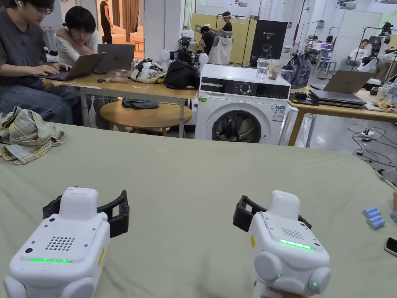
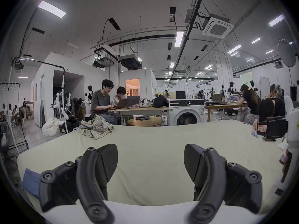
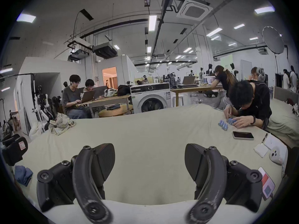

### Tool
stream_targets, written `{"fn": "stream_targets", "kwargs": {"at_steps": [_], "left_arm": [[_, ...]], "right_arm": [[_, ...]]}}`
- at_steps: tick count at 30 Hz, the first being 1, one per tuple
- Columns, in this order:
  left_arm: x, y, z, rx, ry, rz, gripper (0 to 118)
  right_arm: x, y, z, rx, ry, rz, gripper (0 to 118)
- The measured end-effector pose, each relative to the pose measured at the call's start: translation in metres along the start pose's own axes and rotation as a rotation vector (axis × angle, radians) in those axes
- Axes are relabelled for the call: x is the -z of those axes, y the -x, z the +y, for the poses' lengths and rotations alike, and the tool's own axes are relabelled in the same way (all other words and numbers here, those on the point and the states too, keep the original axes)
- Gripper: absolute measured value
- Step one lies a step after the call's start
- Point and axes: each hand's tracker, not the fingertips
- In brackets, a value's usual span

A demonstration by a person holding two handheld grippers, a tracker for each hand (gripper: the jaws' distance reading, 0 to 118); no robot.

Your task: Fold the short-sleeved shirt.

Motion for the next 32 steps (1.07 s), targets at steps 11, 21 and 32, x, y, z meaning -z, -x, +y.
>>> {"fn": "stream_targets", "kwargs": {"at_steps": [11, 21, 32], "left_arm": [[0.003, 0.000, 0.001, -0.010, 0.007, 0.006, 85], [0.005, 0.001, -0.001, -0.009, 0.021, 0.007, 85], [0.004, 0.000, -0.003, 0.011, 0.028, -0.009, 85]], "right_arm": [[0.006, 0.004, -0.006, -0.037, 0.011, 0.005, 90], [0.002, 0.010, -0.008, -0.081, 0.005, -0.040, 90], [0.001, 0.007, -0.006, -0.085, 0.046, -0.008, 90]]}}
